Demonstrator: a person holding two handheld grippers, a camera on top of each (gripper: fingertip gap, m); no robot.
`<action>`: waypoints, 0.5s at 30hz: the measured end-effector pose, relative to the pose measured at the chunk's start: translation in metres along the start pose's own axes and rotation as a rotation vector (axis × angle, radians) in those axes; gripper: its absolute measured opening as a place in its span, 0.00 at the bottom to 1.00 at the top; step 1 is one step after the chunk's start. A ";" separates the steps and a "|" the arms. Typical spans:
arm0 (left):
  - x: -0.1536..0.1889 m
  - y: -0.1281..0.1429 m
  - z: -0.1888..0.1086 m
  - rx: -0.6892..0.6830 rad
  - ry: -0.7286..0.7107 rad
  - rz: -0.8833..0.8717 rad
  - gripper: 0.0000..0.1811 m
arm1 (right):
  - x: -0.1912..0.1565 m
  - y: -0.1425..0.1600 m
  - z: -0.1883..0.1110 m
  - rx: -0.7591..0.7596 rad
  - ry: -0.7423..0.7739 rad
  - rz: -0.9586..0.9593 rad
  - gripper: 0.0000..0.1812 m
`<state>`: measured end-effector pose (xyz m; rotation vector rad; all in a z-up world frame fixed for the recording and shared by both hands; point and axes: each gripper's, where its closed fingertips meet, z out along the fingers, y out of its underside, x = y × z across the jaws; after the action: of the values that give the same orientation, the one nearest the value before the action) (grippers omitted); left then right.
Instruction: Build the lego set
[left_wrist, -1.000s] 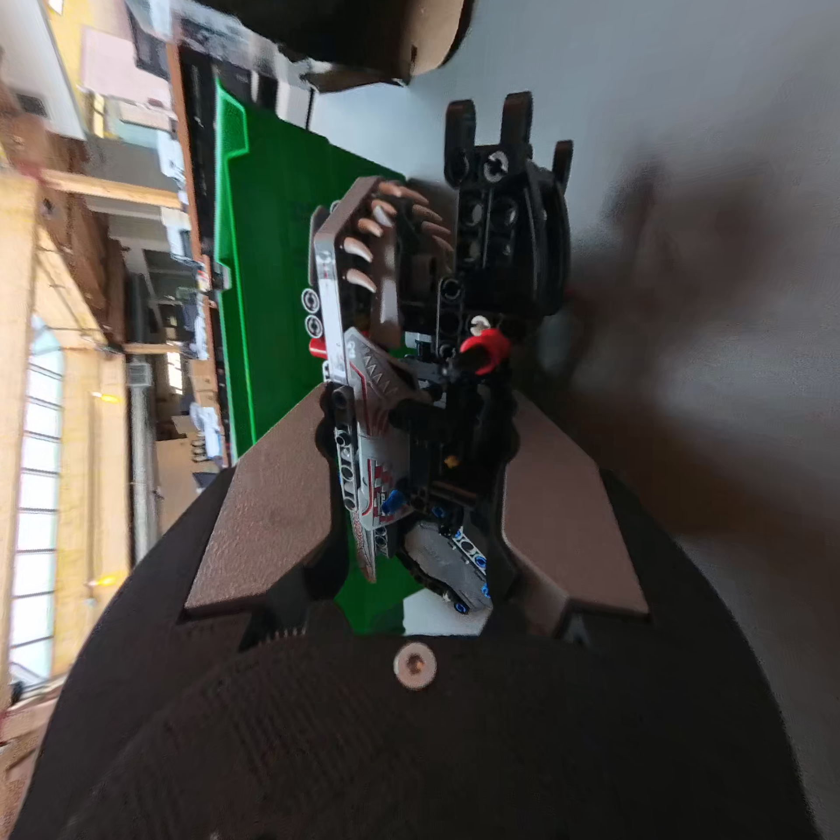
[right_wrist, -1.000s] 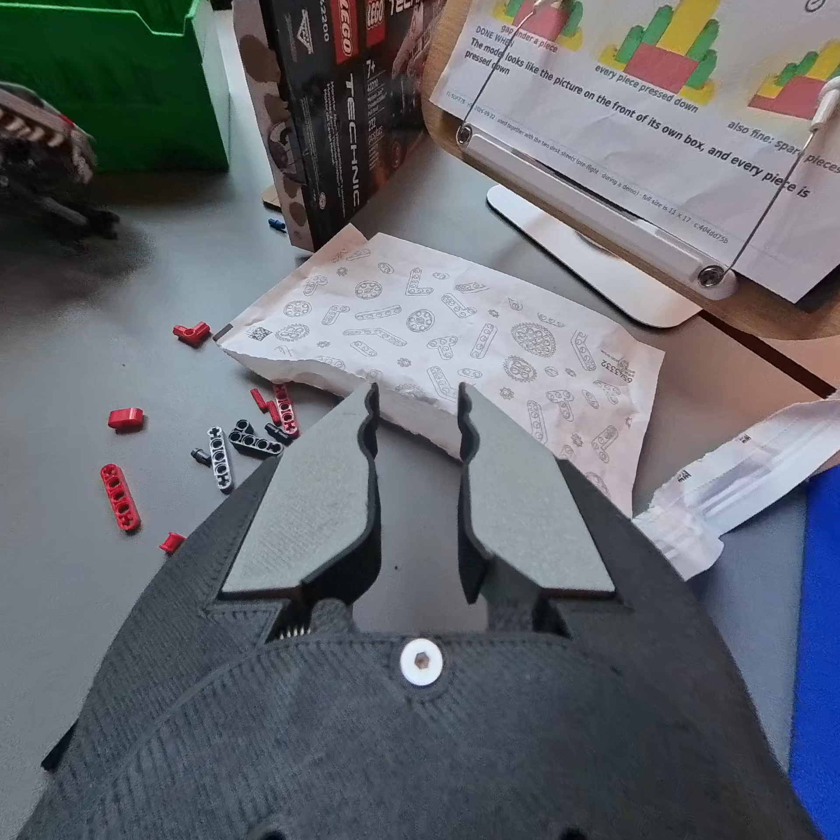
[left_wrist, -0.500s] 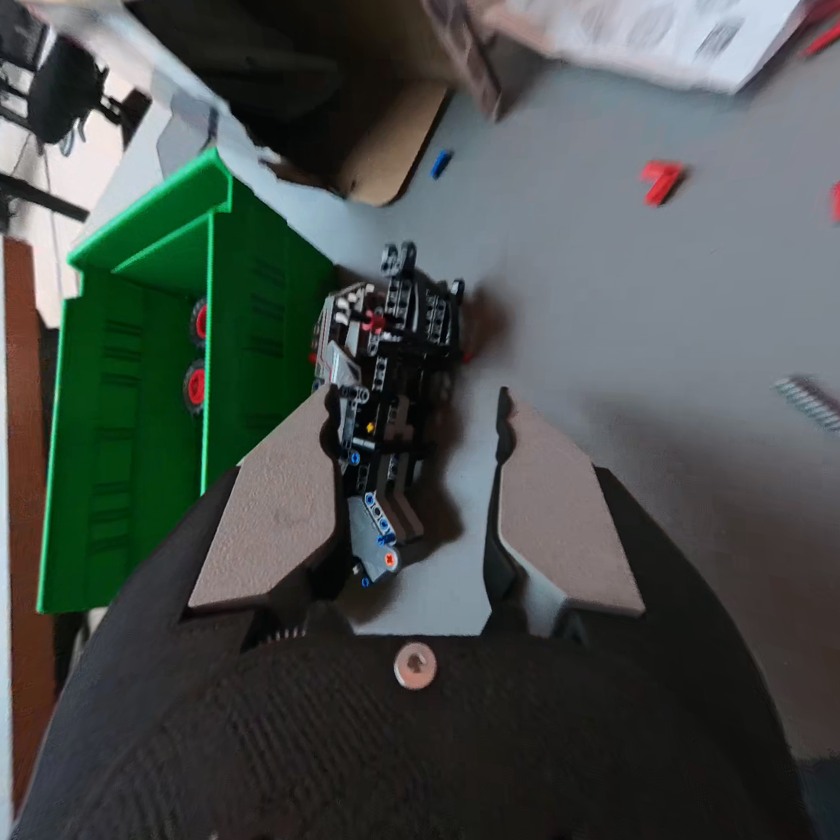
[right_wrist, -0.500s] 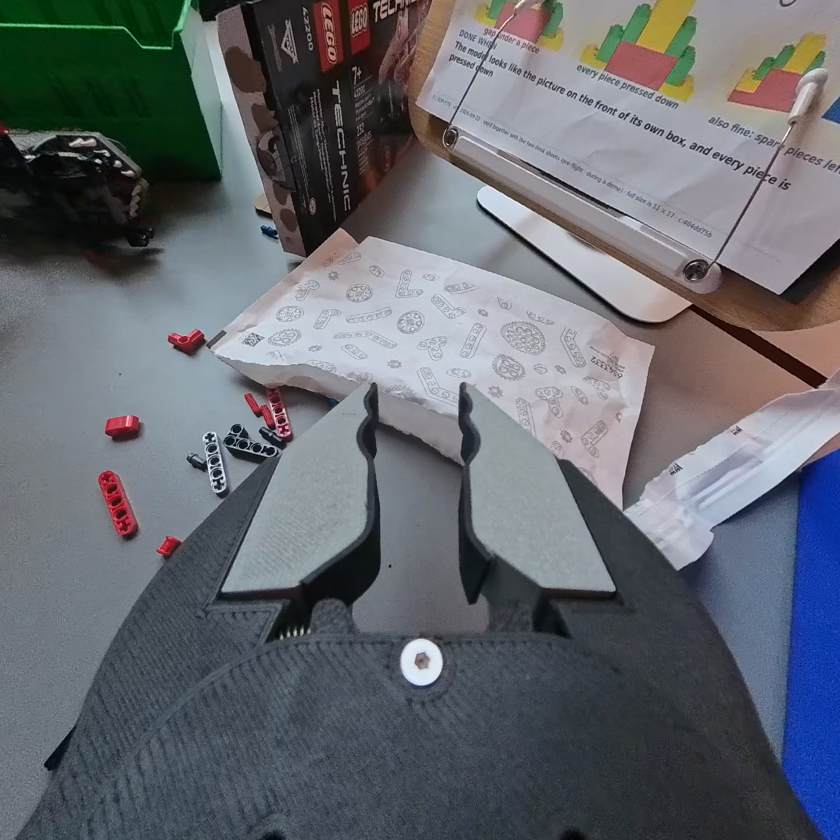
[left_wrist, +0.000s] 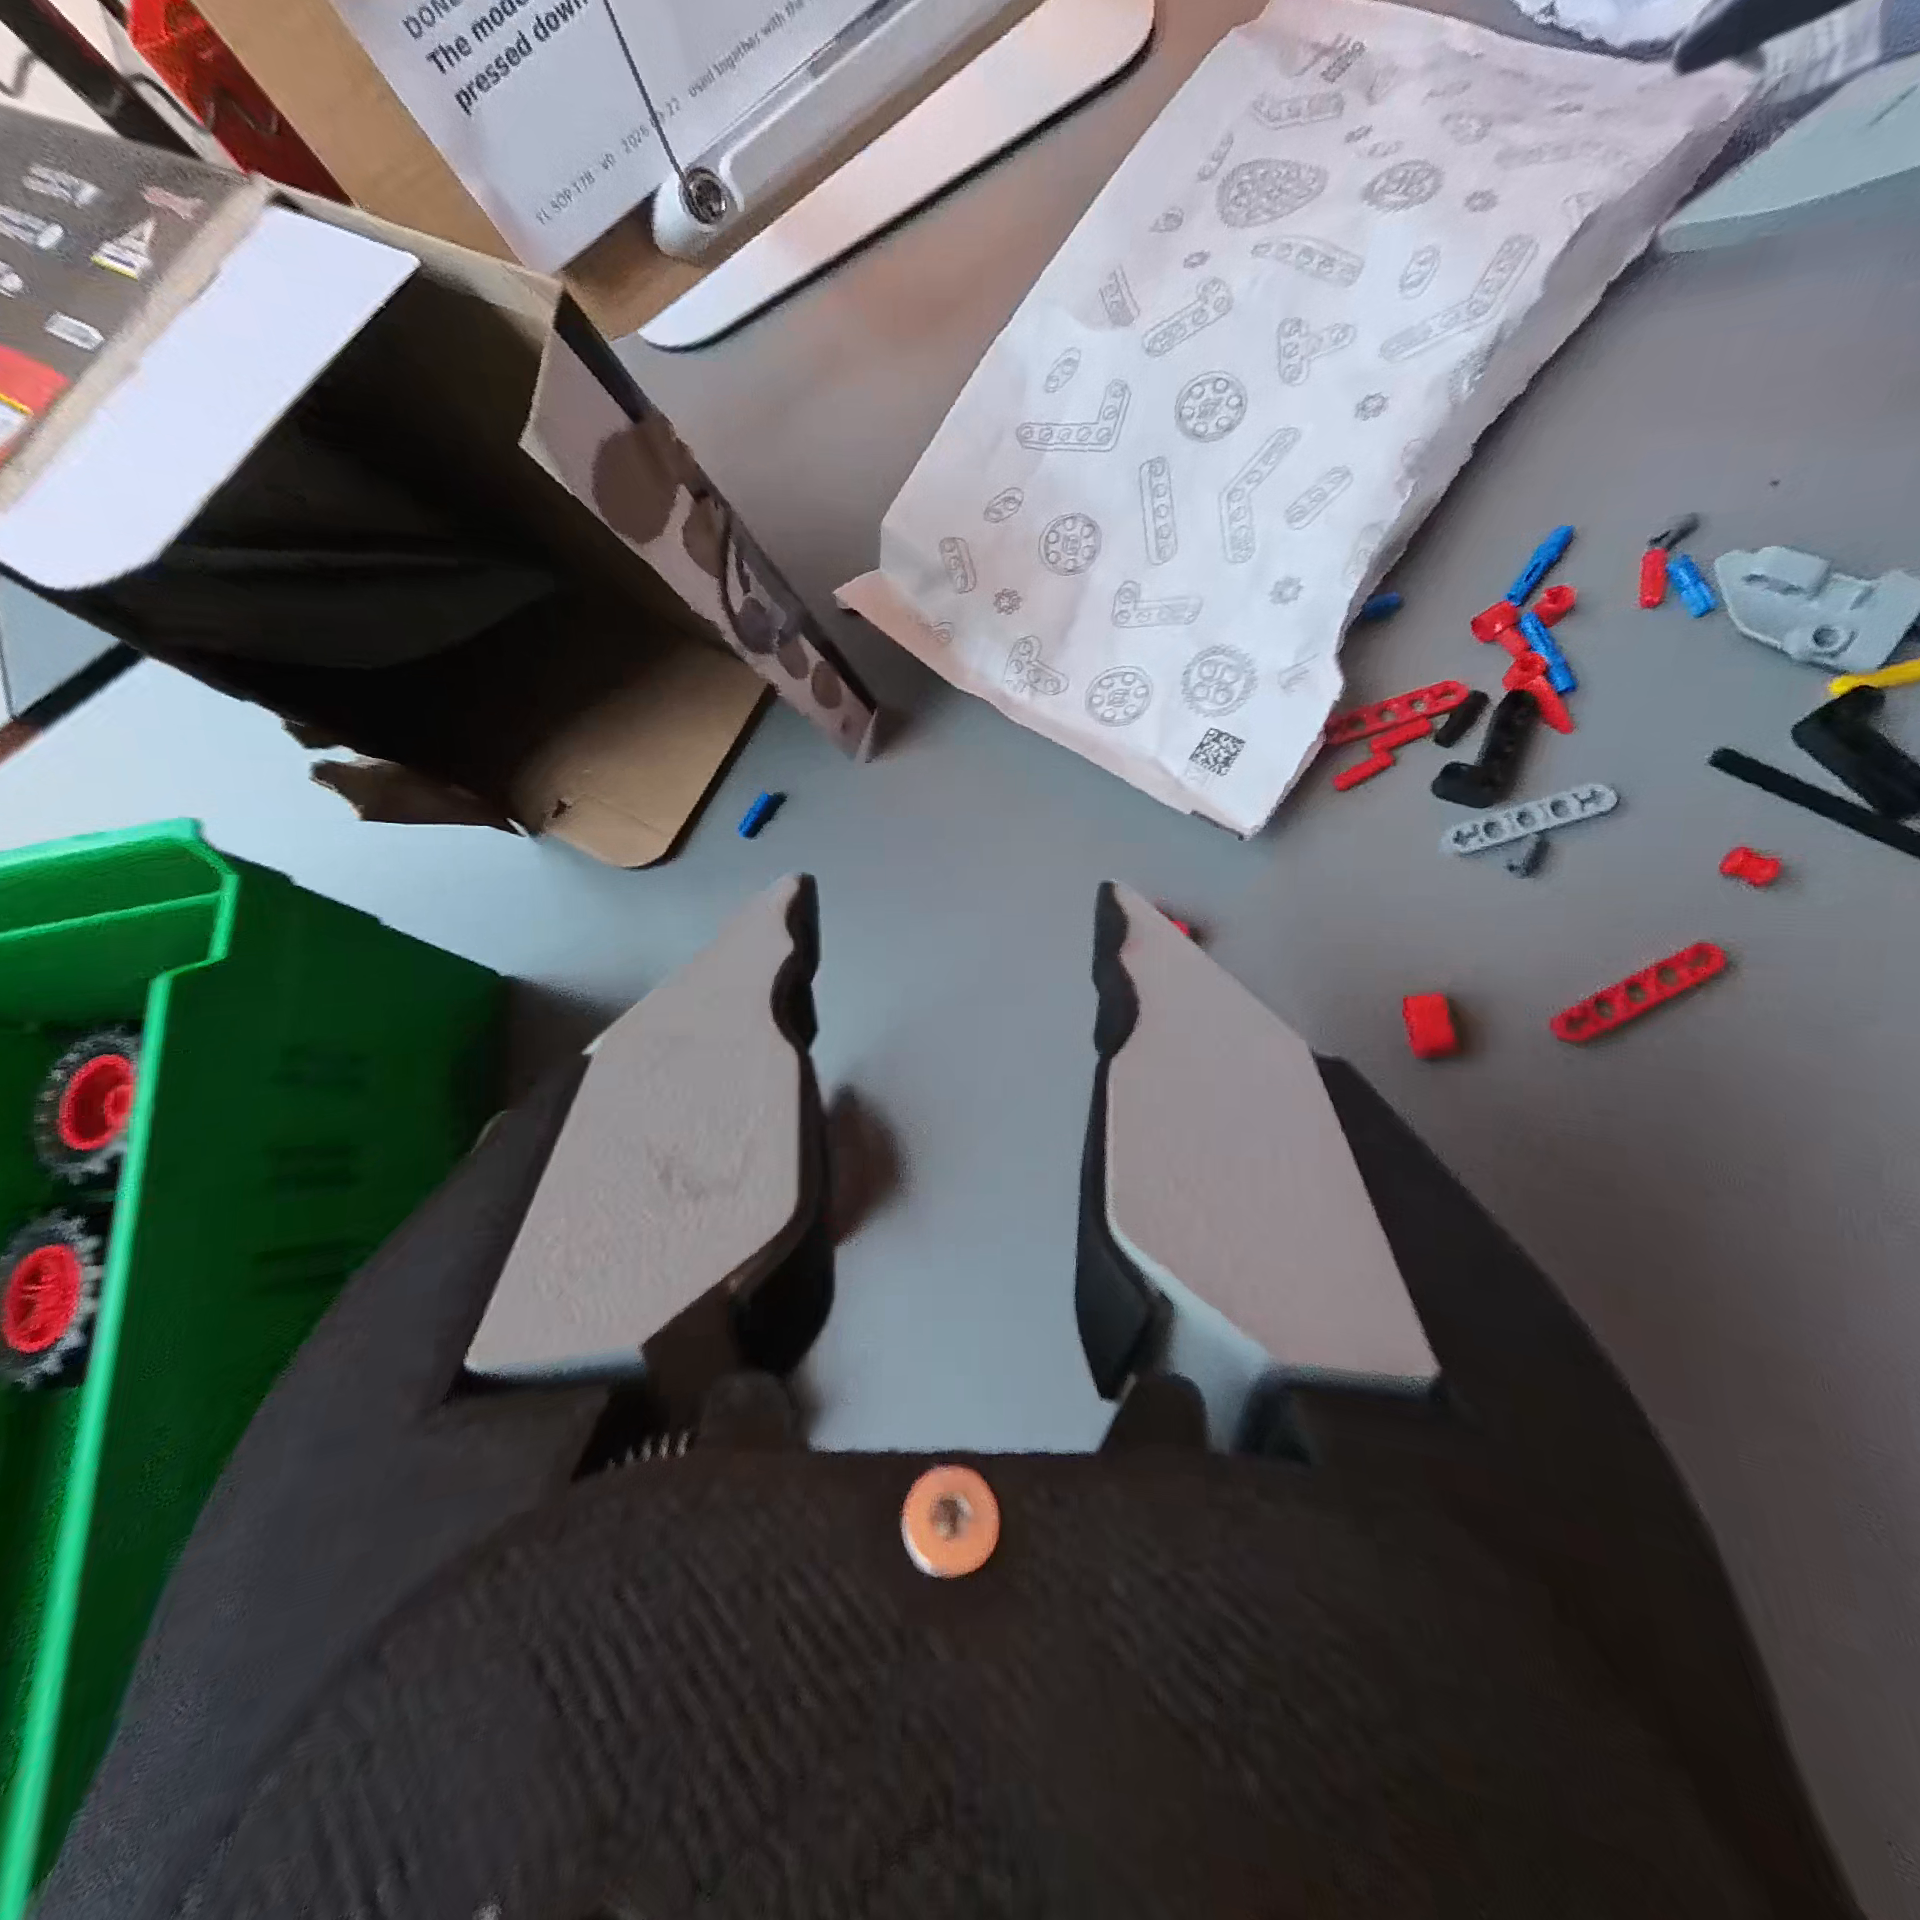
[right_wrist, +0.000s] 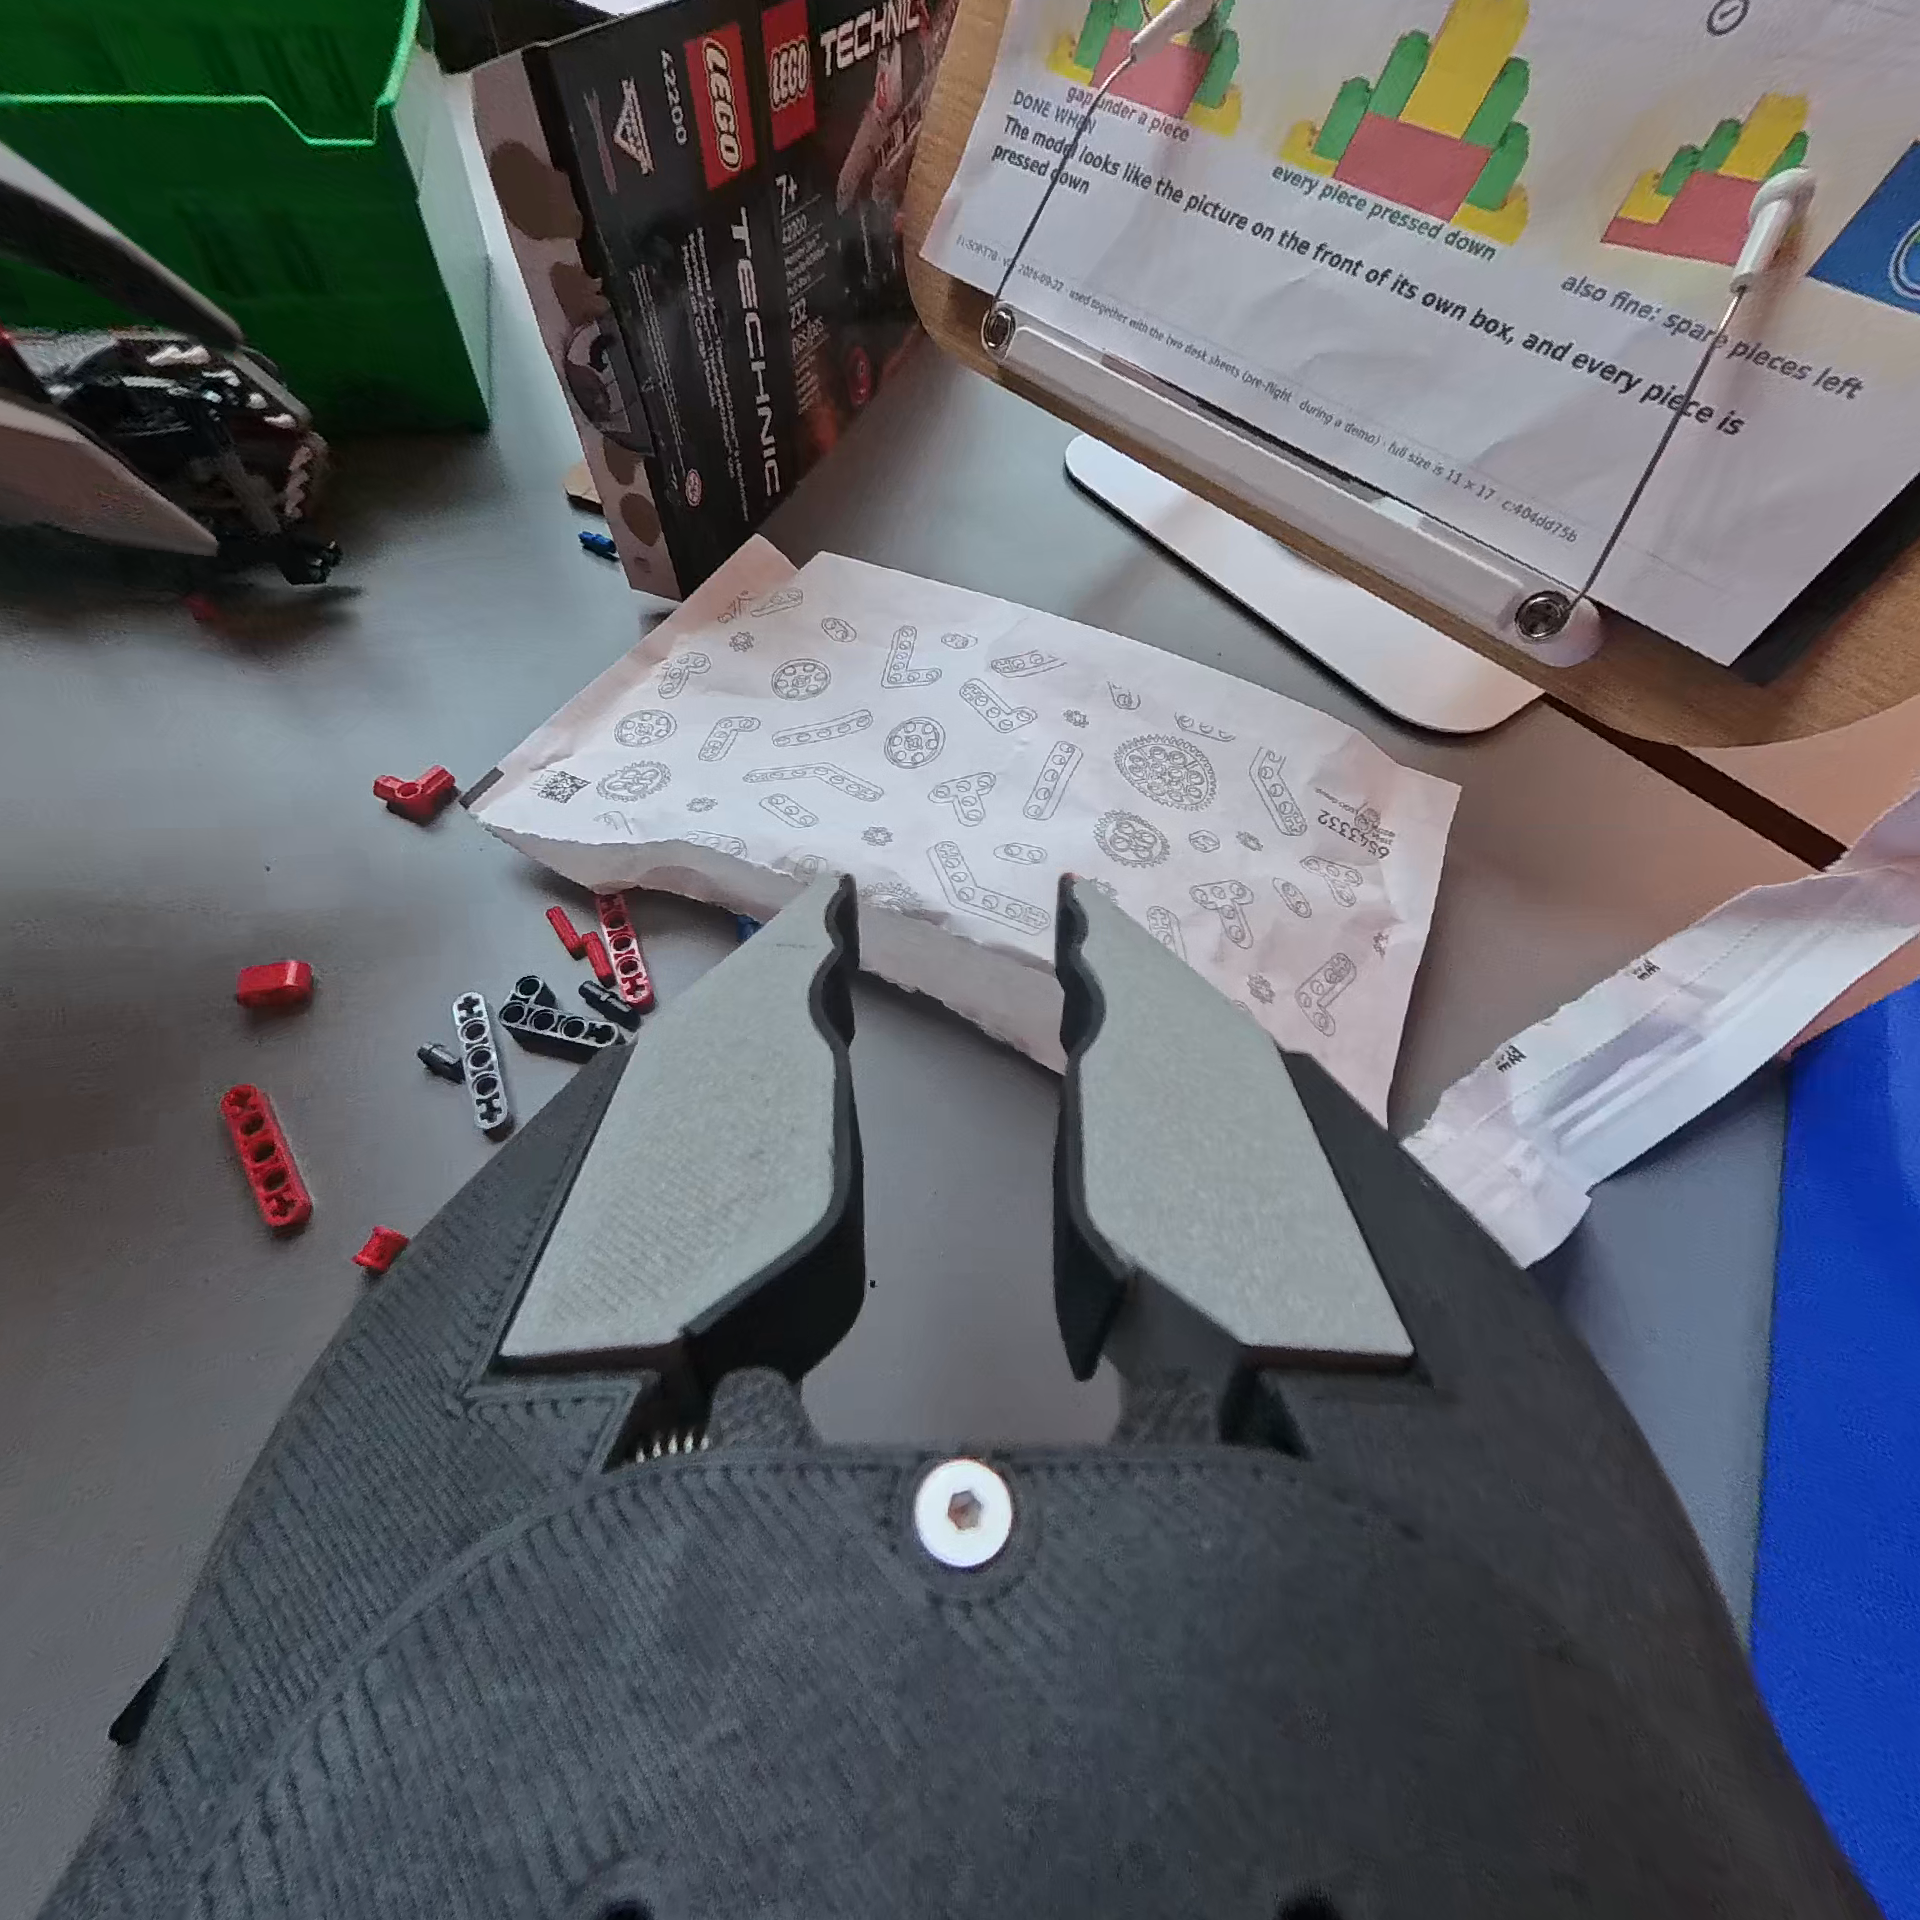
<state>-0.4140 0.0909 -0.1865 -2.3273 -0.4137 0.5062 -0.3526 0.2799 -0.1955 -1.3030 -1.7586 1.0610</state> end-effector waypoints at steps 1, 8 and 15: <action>-0.001 0.000 0.003 0.019 -0.012 -0.022 0.24 | 0.001 -0.001 -0.001 0.001 0.003 0.002 0.19; -0.058 -0.018 0.013 0.117 -0.202 -0.228 0.13 | 0.001 -0.006 -0.004 0.021 0.006 0.008 0.19; -0.111 -0.046 0.033 0.266 -0.319 -0.732 0.13 | -0.002 -0.003 -0.001 0.003 0.005 -0.005 0.19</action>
<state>-0.5328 0.0944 -0.1497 -1.6770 -1.2063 0.5193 -0.3525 0.2777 -0.1928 -1.2975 -1.7550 1.0567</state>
